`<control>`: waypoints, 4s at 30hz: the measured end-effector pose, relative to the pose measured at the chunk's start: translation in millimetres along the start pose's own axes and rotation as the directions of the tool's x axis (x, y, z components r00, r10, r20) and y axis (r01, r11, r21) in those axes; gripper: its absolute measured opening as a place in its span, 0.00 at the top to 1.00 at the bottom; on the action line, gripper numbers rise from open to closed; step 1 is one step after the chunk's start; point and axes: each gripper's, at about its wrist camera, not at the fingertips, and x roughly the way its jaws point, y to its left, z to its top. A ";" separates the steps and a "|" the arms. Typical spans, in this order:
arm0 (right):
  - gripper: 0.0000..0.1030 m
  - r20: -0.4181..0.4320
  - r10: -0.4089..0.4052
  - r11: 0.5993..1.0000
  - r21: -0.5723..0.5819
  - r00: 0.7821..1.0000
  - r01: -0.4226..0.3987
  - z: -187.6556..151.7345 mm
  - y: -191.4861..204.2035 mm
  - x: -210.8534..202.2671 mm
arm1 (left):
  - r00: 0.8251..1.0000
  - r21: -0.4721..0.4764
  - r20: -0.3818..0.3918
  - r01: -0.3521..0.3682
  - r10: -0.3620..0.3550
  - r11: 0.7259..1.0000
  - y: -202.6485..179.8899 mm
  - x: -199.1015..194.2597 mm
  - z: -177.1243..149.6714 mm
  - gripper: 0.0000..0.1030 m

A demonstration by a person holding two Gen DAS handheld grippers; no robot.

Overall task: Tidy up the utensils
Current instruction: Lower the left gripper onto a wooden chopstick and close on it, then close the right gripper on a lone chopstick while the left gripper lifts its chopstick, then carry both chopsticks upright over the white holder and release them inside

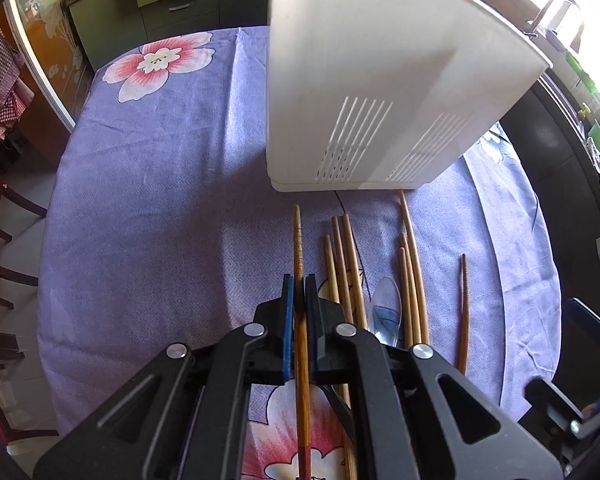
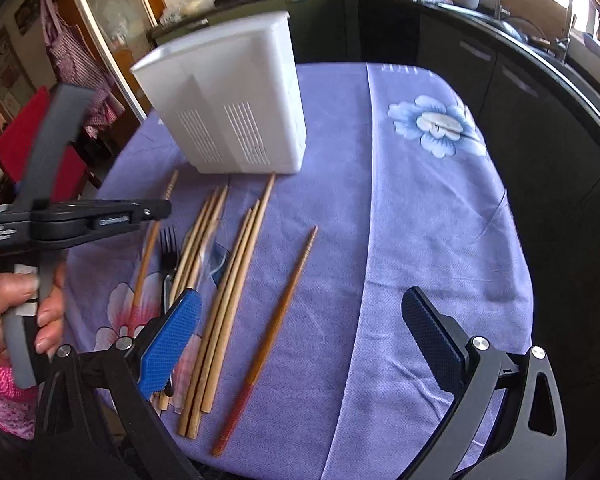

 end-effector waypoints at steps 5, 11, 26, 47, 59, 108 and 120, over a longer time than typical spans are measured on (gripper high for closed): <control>0.19 -0.106 -0.019 0.998 0.053 0.994 0.024 11.6 -2.0 30.8 | 0.998 0.026 0.062 0.014 -0.015 1.000 2.4 -24.0 -4.2 0.94; 0.63 -0.184 -0.019 0.996 0.080 0.983 0.034 12.2 -3.5 48.3 | 0.992 0.058 0.121 0.026 -0.033 0.998 -0.7 -48.1 -16.9 0.94; 0.83 -0.246 -0.113 0.990 0.059 0.963 0.131 19.5 26.0 88.0 | 0.985 0.072 0.165 0.041 -0.053 0.997 9.4 -63.3 -25.0 0.94; 0.93 0.089 0.021 0.994 0.104 0.996 -0.030 15.6 15.7 -18.7 | 0.974 0.092 0.222 0.028 -0.048 0.995 11.9 -90.3 -33.4 0.94; 0.93 0.307 0.034 0.998 0.044 0.951 -0.050 -19.2 28.3 -101.3 | 0.950 0.111 0.307 0.033 -0.066 0.993 12.6 -130.5 -51.3 0.95; 0.93 0.476 0.082 0.996 -0.013 0.876 -0.086 216.9 33.5 -187.0 | 0.828 0.142 0.549 0.042 -0.115 0.989 -22.0 -266.8 117.1 0.95; 0.92 0.284 0.079 0.997 -0.029 0.956 -0.074 212.1 31.3 -57.3 | 0.931 0.119 0.360 0.012 -0.054 0.993 -17.0 -160.6 132.7 0.93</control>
